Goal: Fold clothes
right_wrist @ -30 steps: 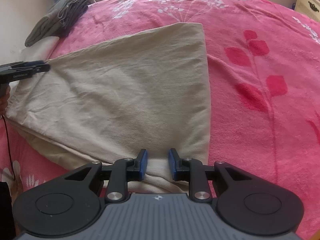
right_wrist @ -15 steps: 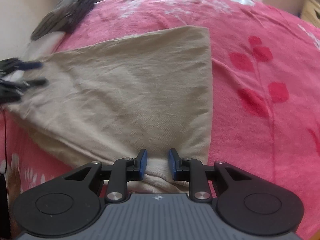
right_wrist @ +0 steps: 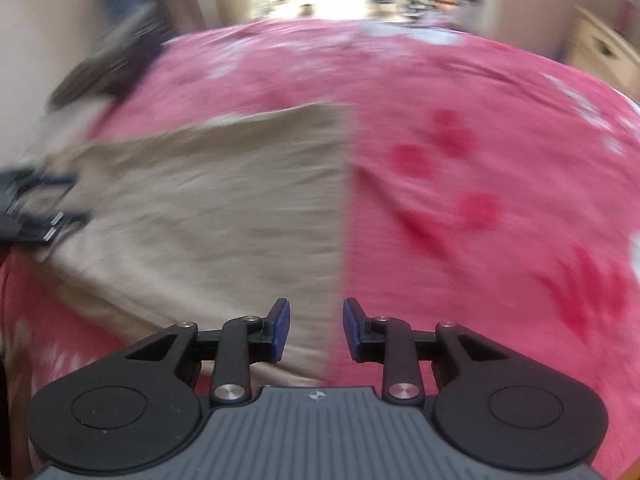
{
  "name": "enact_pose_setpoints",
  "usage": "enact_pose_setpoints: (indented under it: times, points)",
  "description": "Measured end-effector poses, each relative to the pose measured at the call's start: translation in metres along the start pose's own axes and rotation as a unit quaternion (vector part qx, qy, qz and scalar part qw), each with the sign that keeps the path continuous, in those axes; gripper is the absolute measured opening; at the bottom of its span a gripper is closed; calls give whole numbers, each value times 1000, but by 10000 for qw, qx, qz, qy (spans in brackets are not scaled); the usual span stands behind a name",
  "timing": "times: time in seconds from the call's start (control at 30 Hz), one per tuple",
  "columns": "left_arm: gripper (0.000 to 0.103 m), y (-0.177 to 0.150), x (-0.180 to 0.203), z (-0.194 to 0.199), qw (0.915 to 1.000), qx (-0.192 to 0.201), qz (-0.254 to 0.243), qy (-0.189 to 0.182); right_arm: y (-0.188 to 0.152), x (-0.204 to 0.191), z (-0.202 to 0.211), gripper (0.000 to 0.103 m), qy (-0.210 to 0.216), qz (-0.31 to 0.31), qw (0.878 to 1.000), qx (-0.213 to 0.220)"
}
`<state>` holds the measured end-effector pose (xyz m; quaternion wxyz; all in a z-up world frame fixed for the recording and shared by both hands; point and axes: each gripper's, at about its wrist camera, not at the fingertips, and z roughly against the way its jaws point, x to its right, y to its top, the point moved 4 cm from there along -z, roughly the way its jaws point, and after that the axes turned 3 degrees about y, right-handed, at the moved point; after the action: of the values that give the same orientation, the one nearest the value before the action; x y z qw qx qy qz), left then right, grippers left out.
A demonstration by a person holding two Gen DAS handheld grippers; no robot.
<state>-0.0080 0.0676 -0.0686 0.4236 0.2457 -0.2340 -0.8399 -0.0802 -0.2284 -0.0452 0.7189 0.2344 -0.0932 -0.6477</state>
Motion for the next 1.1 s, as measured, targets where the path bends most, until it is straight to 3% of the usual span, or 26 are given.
enact_pose_setpoints:
  times: [0.13, 0.23, 0.37, 0.5, 0.73, 0.83, 0.9, 1.0, 1.1]
  points:
    - [71, -4, -20, 9, 9997, -78, 177, 148, -24, -5, -21, 31, -12, 227, 9976, -649]
    - [70, -1, -31, 20, 9993, -19, 267, 252, -31, 6, -13, 32, -254, 223, 9937, -1064]
    - [70, 18, -21, 30, 9994, 294, 88, 126, -1, 16, 14, 32, -377, 182, 9975, -561]
    - [70, 33, 1, 10, 9995, 262, -184, -2, 52, 12, 16, 32, -24, -34, 9999, 129]
    - [70, 42, 13, -28, 9994, 185, -274, -96, 119, -28, -61, 32, 565, 742, 9952, 291]
    - [71, 38, 5, -36, 9998, 117, -1, -158, 139, -36, -108, 30, 274, 1144, 9926, 313]
    - [71, 36, 3, -35, 9997, 148, 36, -183, 158, -19, -128, 30, 65, 803, 9953, 543]
    - [71, 35, 4, -33, 9996, 193, -19, -188, 178, 20, -126, 31, -184, -356, 9944, 975]
    - [71, 37, 4, -28, 9995, 239, -57, -186, 177, 36, -104, 31, 286, -805, 9901, 1112]
